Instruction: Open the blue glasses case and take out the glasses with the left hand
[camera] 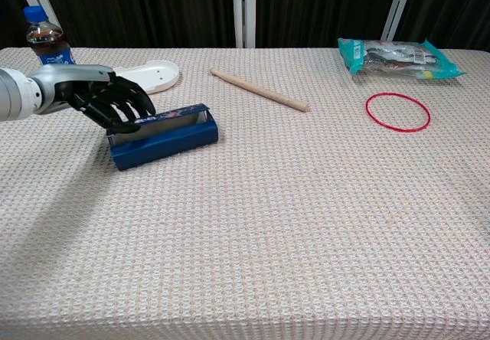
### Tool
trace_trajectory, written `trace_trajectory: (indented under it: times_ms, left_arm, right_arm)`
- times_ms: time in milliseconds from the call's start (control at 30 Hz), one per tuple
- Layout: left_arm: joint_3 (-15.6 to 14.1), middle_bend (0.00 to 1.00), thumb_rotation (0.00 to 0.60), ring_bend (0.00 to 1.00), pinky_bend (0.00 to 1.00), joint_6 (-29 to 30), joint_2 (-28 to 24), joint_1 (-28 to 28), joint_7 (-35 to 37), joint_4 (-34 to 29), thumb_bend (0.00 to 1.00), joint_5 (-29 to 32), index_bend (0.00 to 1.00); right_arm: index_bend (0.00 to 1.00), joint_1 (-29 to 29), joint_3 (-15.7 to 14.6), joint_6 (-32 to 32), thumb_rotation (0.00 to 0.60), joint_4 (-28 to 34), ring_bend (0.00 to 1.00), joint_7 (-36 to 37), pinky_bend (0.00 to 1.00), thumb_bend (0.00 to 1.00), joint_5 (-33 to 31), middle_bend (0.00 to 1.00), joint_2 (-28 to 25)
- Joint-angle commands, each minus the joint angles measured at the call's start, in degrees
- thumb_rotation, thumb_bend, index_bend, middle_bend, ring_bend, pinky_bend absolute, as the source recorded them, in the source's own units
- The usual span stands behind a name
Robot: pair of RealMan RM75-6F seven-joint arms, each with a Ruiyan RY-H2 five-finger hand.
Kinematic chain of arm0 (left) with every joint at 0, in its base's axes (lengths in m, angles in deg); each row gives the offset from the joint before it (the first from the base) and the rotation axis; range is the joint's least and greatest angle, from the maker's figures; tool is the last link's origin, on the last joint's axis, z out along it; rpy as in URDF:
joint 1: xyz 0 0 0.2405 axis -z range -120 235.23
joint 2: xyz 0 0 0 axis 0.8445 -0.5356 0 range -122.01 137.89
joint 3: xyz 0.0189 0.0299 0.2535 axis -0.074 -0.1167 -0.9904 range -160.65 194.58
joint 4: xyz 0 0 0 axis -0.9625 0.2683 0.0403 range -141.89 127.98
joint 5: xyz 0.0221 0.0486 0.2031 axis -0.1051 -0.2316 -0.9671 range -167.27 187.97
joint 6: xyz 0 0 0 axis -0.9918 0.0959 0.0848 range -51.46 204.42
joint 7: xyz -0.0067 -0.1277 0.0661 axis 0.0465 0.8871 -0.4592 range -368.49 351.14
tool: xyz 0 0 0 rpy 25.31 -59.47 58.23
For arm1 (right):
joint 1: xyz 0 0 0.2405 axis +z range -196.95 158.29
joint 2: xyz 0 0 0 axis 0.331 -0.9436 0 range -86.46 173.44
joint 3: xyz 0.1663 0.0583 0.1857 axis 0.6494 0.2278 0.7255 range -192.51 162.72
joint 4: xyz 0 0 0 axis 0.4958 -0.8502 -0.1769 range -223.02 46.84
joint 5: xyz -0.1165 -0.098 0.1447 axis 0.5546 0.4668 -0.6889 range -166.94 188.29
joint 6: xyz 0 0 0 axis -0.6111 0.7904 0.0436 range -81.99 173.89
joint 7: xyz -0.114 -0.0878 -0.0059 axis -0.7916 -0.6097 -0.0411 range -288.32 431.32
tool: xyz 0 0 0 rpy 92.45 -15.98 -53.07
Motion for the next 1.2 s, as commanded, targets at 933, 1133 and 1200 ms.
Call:
trace_trajectory:
  times_ms: [933,1133,1200]
  left_arm:
    - [-0.62,0.07,0.600,0.00,0.11,26.01,8.27,-5.10,-7.94,8.22,0.29,-11.21,0.18]
    - [-2.28,0.16,0.600,0.03,0.17,25.85,4.64,-5.76,-9.60,0.90,0.28,-13.08,0.18]
    - [-2.88,0.19,0.600,0.05,0.18,25.37,3.18,-5.68,-10.85,-1.76,0.28,-13.72,0.18]
  right_arm:
    - [0.00,0.16,-0.13,-0.54,0.600,-0.25,0.00,0.21,0.00,0.37,-0.38,0.00,-0.08]
    - [0.00,0.04,0.00,-0.10,0.600,-0.24,0.00,0.62,0.00,0.37,-0.28,0.00,-0.16]
    - [0.00,0.01,-0.06,-0.06,0.600,-0.19,0.00,0.66,0.00,0.37,-0.17,0.00,-0.24]
